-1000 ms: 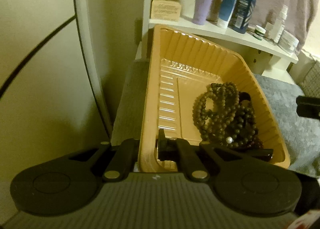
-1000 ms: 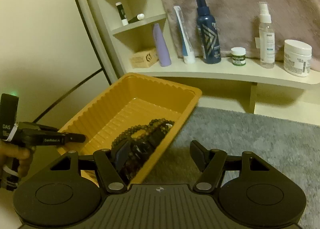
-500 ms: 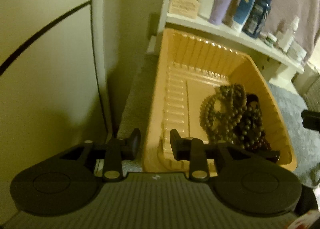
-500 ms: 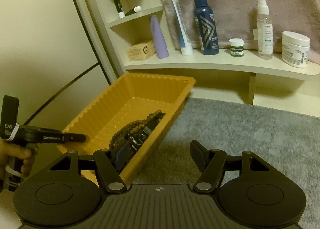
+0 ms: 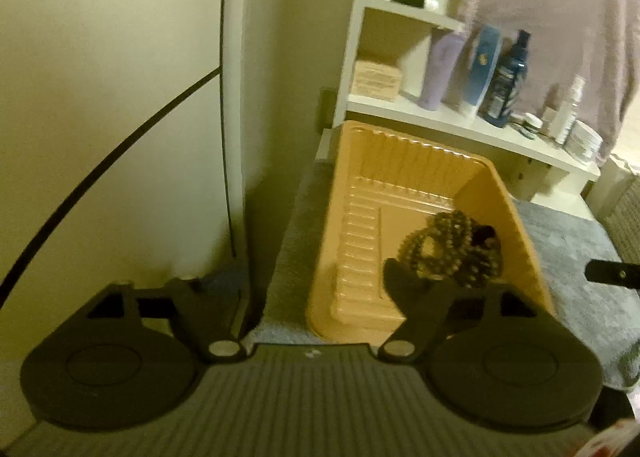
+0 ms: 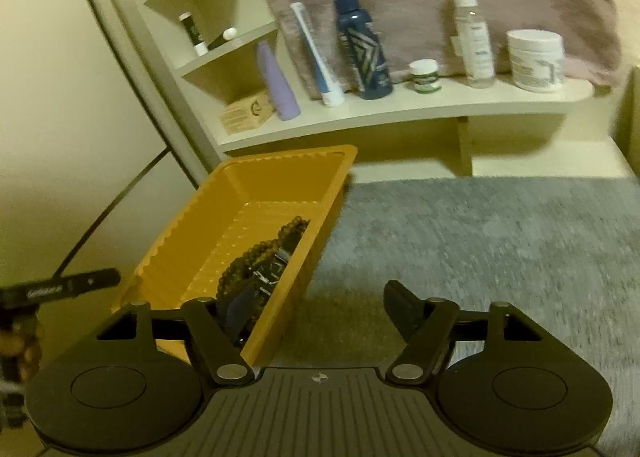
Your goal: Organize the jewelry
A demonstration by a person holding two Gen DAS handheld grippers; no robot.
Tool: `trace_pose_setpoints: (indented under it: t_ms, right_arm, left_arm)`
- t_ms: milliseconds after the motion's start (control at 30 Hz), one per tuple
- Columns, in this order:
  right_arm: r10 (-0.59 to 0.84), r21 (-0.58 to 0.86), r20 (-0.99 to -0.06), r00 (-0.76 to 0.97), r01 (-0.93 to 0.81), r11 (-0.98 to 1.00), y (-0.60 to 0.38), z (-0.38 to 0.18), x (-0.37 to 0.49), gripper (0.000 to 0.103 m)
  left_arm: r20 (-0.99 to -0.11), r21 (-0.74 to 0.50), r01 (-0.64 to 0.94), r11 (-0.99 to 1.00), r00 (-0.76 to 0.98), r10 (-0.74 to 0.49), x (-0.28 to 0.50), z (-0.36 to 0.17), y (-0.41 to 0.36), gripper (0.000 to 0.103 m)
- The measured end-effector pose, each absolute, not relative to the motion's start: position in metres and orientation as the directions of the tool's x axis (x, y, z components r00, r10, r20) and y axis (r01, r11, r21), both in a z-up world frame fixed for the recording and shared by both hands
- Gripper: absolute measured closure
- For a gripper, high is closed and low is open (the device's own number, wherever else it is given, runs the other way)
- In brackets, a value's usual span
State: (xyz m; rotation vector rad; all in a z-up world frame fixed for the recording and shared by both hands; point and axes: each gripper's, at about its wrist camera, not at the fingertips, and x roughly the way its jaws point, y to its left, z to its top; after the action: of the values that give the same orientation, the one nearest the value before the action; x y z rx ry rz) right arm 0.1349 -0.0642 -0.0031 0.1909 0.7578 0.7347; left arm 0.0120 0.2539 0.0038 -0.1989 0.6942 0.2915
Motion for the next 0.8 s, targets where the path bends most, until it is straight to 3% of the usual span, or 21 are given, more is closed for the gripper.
trace_pose_setpoints:
  t_ms: [33,133,800]
  right_arm:
    - [0.661,0.407,-0.562,0.498,-0.529,0.745,-0.066,-0.002,0.133,0.028]
    - [0.632,0.382,-0.581,0.514,-0.514,0.769,-0.071,0.004,0.125,0.026]
    - [0.433,0.219,-0.696,0.574,-0.404,0.888,-0.120,0.023,0.064,0.021]
  left_arm:
    - [-0.653,-0.085,-0.329,0.940,0.732,0.197,0.009,0.005,0.250,0.010]
    - [-0.657,-0.094,-0.317,0.944,0.732,0.181,0.003,0.006,0.236,0.001]
    - [-0.712,-0.022,-0.203,0.979,0.691,0.128,-0.008,0.016,0.134,0.001]
